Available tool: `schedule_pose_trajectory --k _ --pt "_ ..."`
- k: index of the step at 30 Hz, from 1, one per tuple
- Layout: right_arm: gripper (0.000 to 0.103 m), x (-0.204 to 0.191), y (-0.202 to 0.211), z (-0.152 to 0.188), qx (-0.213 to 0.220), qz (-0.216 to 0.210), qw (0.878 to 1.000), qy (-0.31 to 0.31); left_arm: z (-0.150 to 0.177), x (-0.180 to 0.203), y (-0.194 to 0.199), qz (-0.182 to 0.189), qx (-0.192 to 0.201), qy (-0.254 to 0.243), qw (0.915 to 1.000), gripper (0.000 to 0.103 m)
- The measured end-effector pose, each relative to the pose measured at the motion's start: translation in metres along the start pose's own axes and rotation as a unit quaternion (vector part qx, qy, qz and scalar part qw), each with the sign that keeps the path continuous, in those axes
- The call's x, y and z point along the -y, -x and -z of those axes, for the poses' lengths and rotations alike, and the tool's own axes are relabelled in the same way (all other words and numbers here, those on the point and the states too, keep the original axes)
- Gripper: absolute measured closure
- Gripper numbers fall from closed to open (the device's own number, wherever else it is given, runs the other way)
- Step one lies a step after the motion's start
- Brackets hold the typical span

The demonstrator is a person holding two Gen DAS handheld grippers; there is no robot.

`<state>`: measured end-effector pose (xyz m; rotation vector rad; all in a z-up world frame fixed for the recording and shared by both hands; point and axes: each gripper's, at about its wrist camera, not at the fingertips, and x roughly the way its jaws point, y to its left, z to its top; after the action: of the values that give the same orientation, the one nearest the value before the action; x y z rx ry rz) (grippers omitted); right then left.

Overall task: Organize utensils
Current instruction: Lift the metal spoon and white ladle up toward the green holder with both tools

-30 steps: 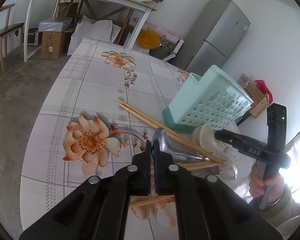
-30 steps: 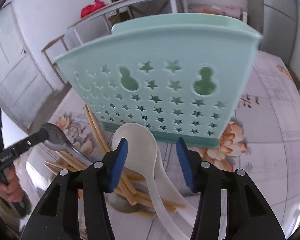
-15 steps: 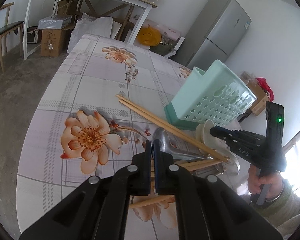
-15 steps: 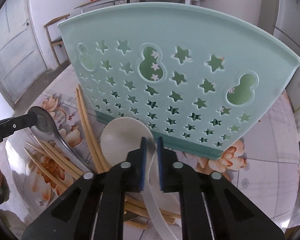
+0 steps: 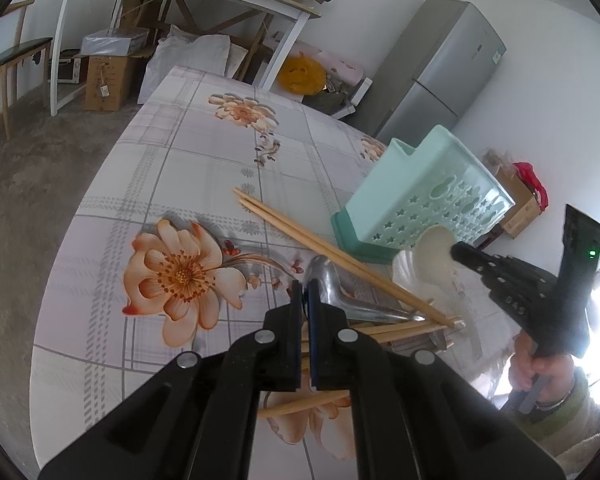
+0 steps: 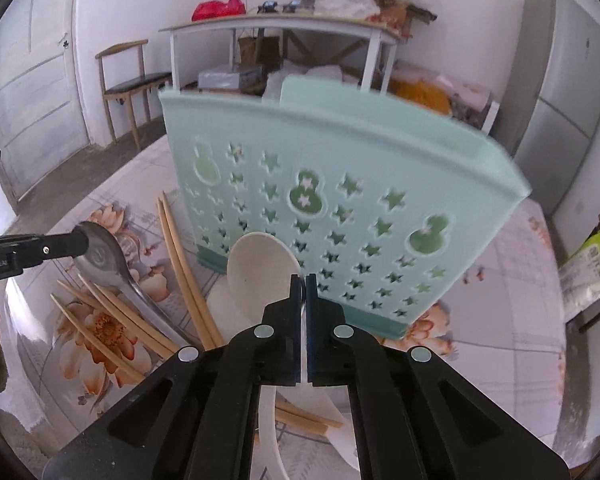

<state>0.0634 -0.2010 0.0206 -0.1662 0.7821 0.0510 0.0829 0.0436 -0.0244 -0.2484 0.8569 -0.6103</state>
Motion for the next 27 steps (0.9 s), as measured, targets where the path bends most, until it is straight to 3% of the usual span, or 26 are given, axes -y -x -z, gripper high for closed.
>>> schedule_pose_trajectory --k 5,9,20,27 --pt "0.103 0.006 0.024 -0.004 0.036 0.012 0.999 -0.008 -0.001 0.010 0.016 0.017 0.032 -0.013 0.9992 0.101" --pt "0.103 0.012 0.040 -0.006 0.060 0.018 0.998 -0.026 -0.004 0.025 0.031 0.006 0.064 -0.037 0.9973 0.101" --pt "0.103 0.035 0.075 -0.008 0.121 0.022 0.989 -0.077 -0.015 0.062 0.077 -0.001 0.100 -0.110 0.9888 0.102" --pt "0.103 0.044 0.083 -0.009 0.144 0.008 0.984 -0.102 -0.051 0.074 0.114 0.000 0.168 -0.107 0.9799 0.102"
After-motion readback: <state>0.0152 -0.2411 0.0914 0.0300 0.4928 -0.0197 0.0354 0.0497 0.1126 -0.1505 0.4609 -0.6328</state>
